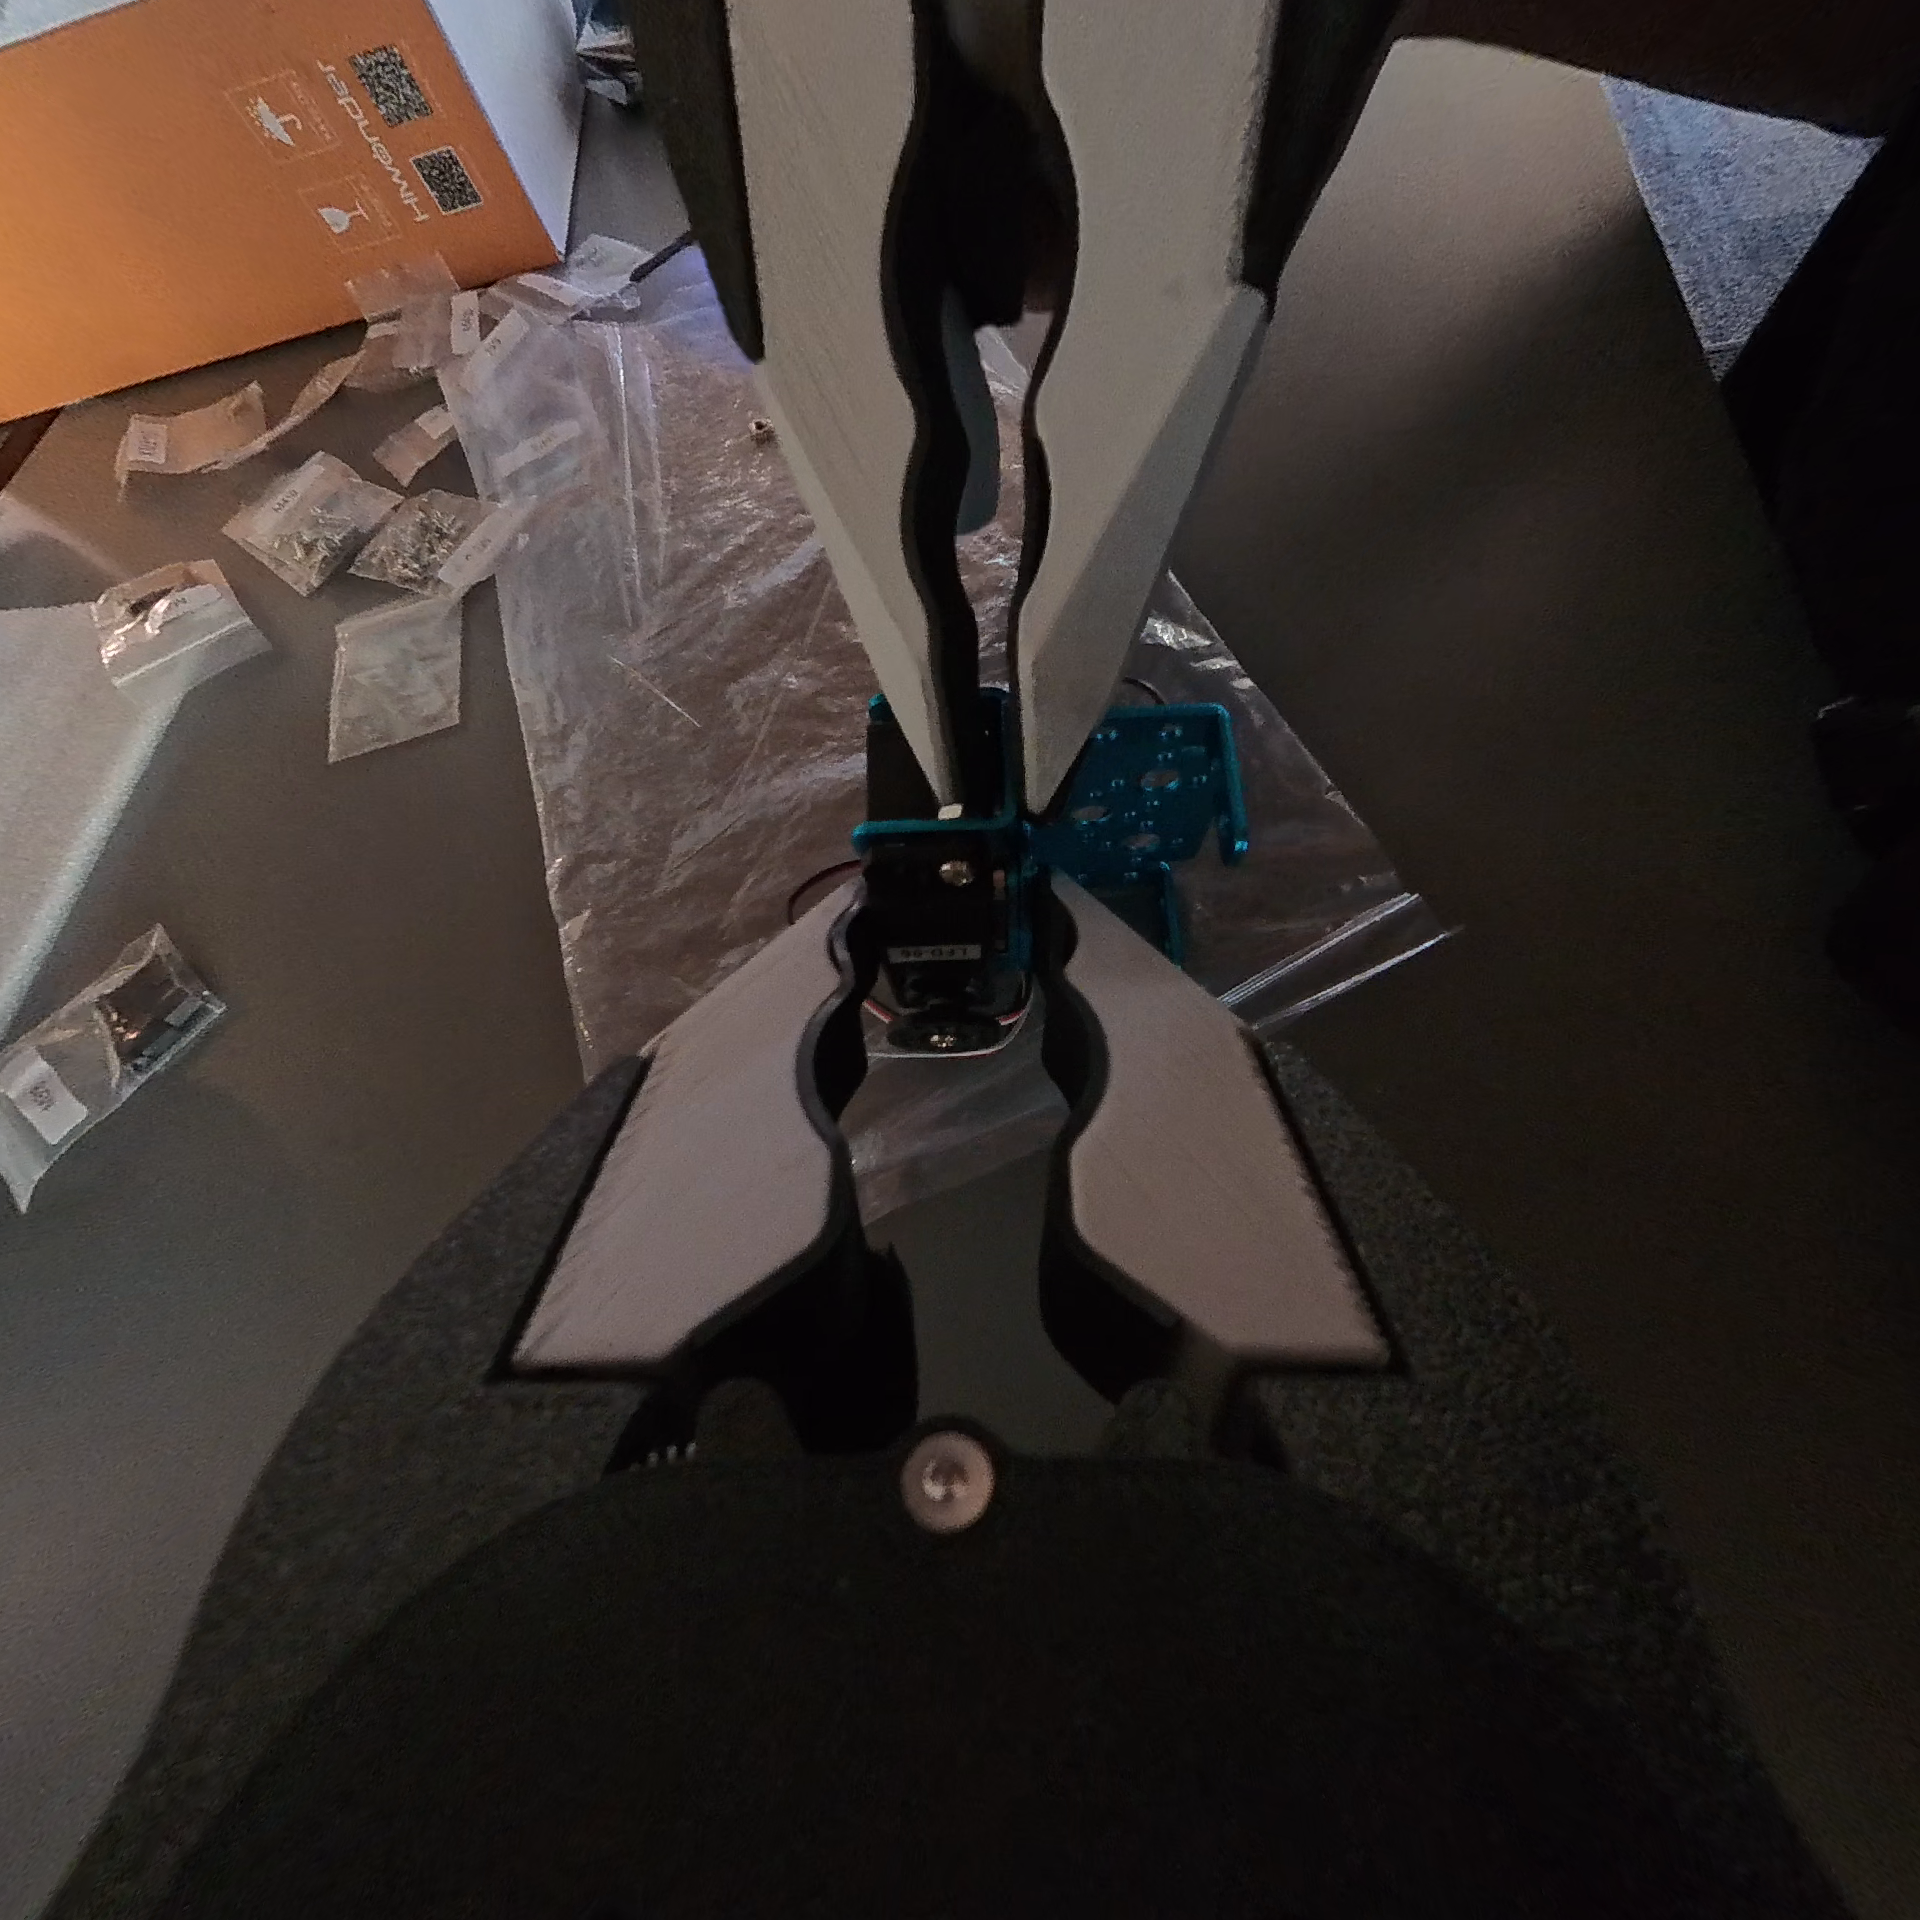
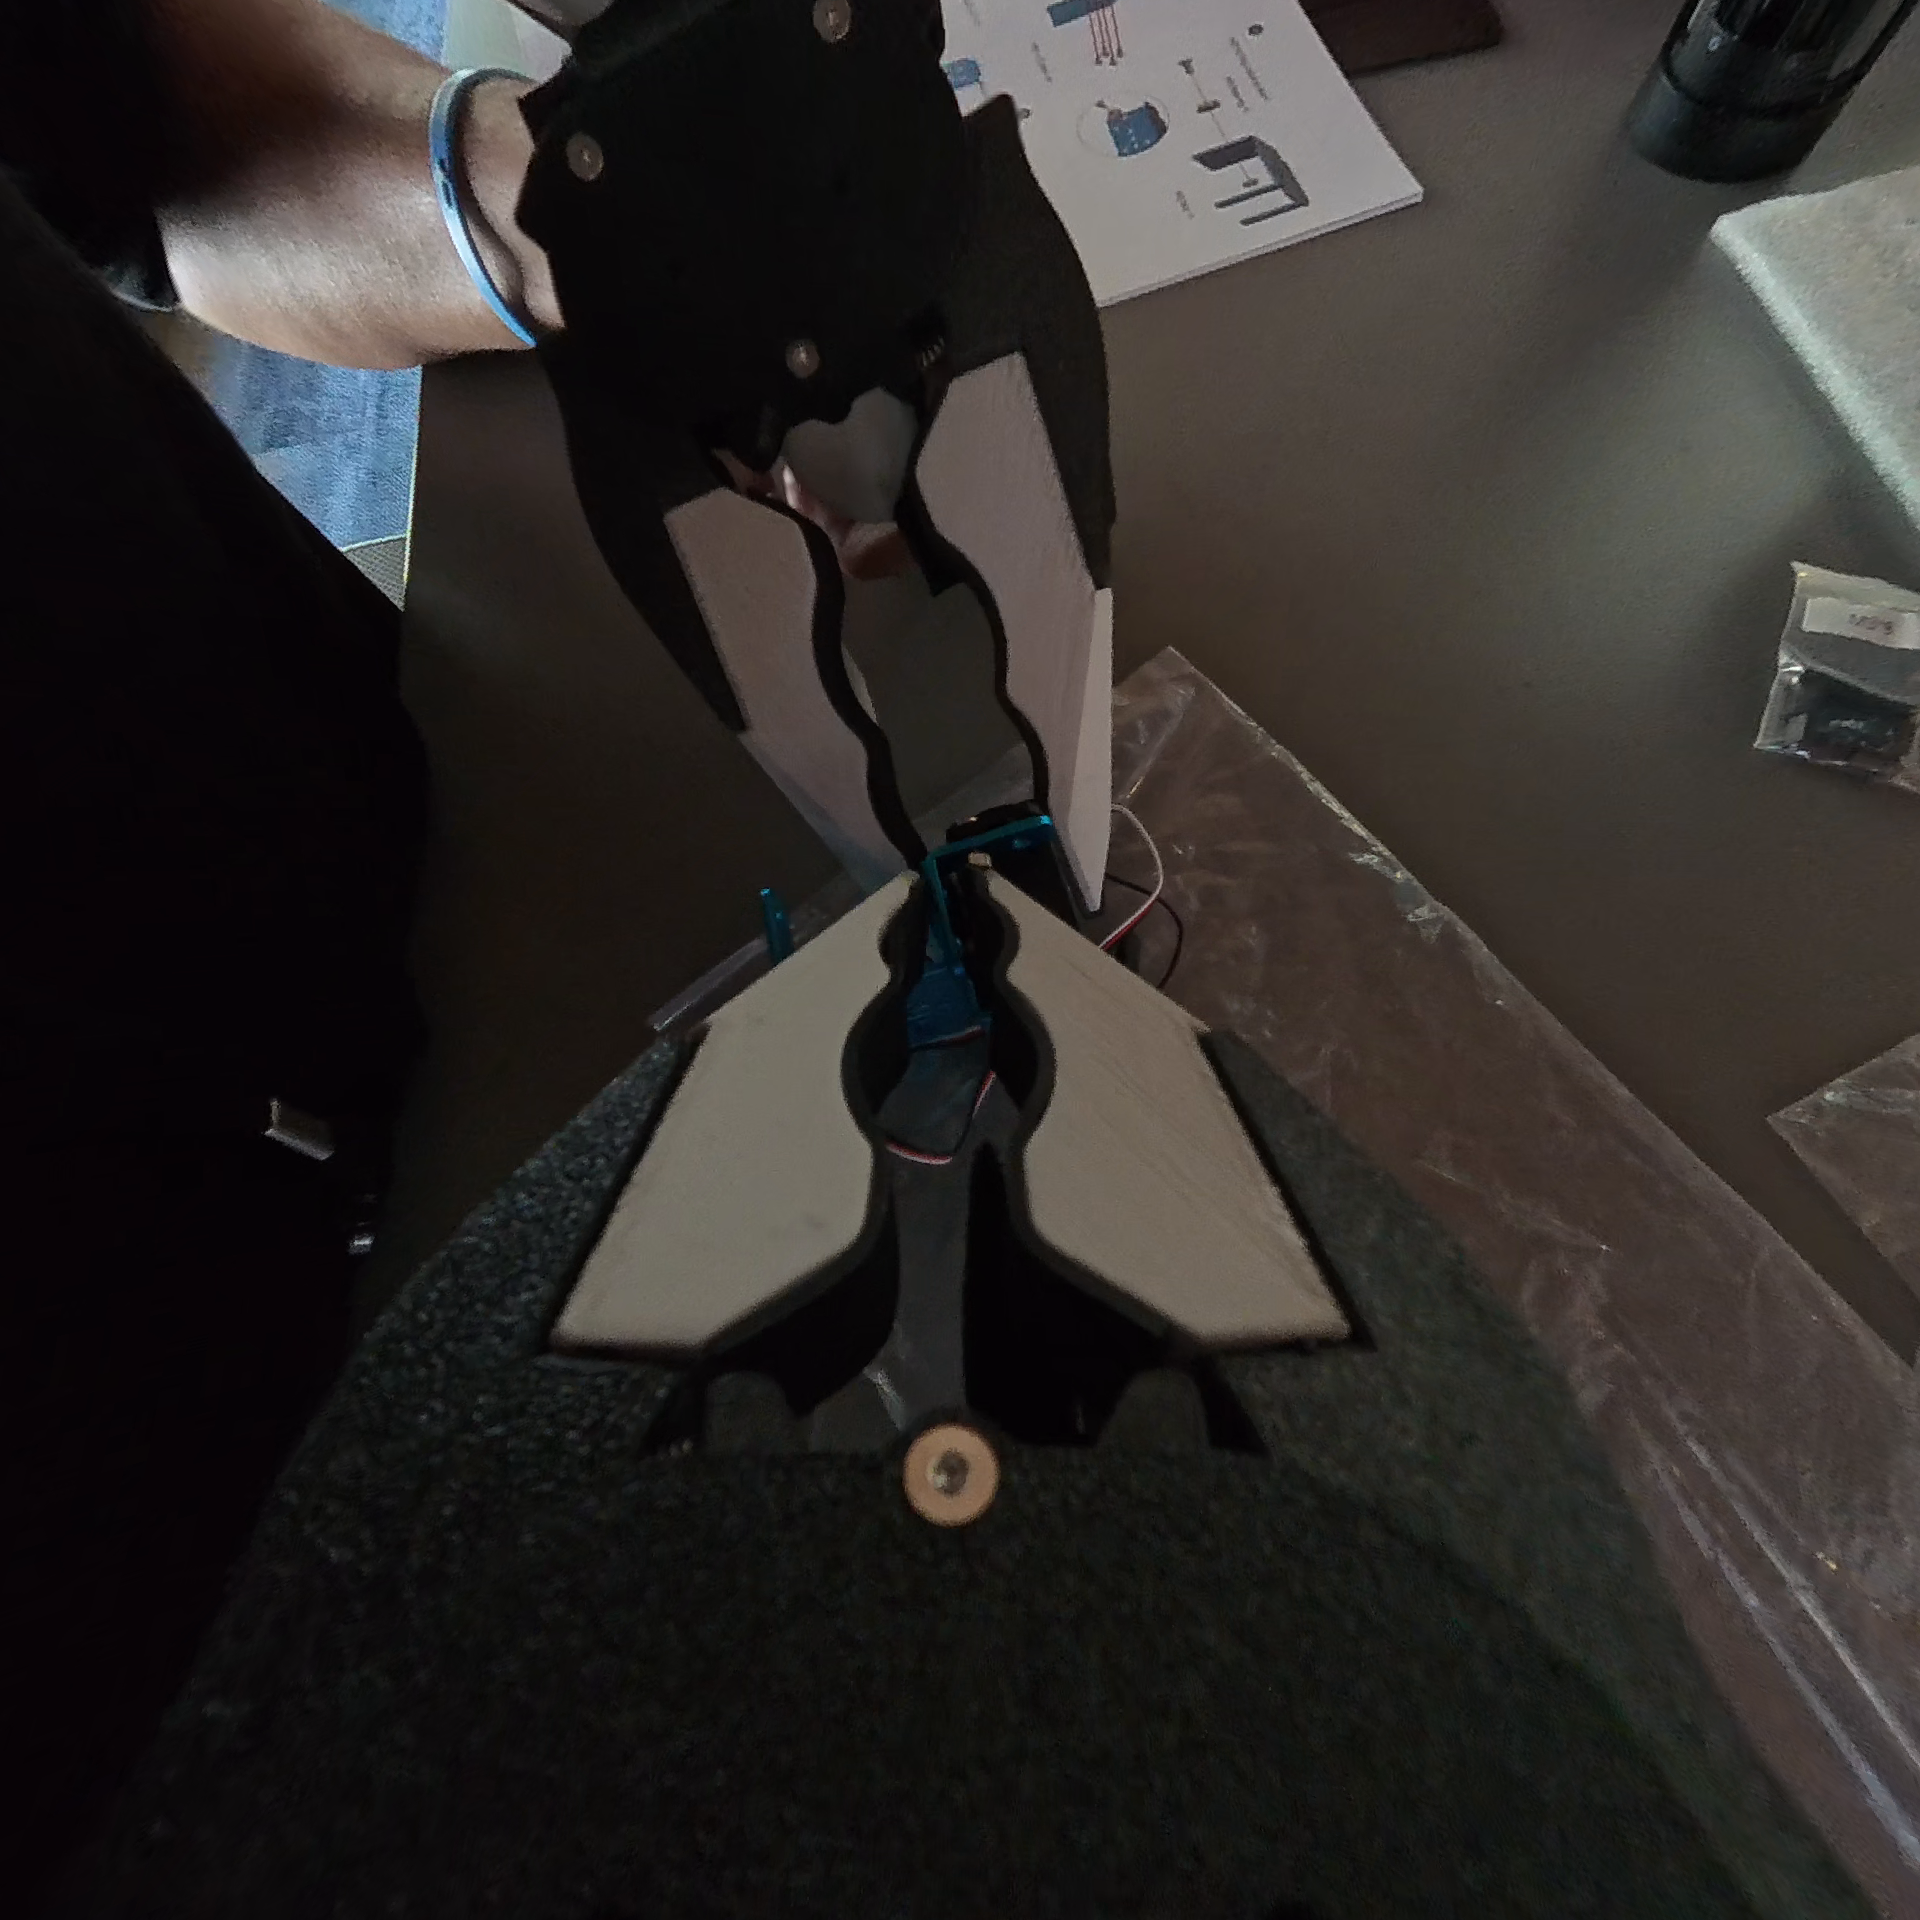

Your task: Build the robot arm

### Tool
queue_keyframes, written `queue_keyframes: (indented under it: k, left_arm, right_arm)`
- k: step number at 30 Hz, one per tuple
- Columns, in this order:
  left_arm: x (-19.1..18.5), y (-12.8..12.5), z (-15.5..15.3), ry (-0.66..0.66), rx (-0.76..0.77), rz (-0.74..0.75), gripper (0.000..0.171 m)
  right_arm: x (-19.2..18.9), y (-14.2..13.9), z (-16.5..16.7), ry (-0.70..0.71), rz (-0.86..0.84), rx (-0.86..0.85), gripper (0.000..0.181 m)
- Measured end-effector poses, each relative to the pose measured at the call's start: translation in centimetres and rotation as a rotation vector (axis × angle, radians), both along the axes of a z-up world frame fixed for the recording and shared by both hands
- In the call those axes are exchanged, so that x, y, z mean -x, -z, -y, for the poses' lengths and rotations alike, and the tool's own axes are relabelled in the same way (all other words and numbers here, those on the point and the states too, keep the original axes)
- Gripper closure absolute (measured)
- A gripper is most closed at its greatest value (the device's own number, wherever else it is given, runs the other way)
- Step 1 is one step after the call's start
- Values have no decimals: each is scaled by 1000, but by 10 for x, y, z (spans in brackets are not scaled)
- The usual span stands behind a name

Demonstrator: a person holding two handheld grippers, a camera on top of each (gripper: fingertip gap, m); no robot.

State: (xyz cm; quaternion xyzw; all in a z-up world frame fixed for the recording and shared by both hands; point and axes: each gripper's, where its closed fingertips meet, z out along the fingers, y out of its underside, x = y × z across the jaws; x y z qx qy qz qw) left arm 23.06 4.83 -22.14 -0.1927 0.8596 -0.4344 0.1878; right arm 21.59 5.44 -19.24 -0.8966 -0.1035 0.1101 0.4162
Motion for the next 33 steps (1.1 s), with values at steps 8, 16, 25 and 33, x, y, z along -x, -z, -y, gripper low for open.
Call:
queue_keyframes:
  k: [8, 16, 25, 33]
  left_arm:
    - [0, 0, 0, -7, -1, -3, 143]
    - [1, 4, 2, -9, -17, -15, 143]
    - [1, 6, 2, -9, -24, -28, 143]
    - [3, 2, 8, 15, -34, 21, 142]
  right_arm:
    - [-1, -2, -2, 88, -8, -27, 172]
    - [0, 0, -4, 102, -62, -59, 172]
    - [1, 2, -7, 67, -86, -61, 172]
    - [-9, -20, 16, 5, -261, -165, 162]
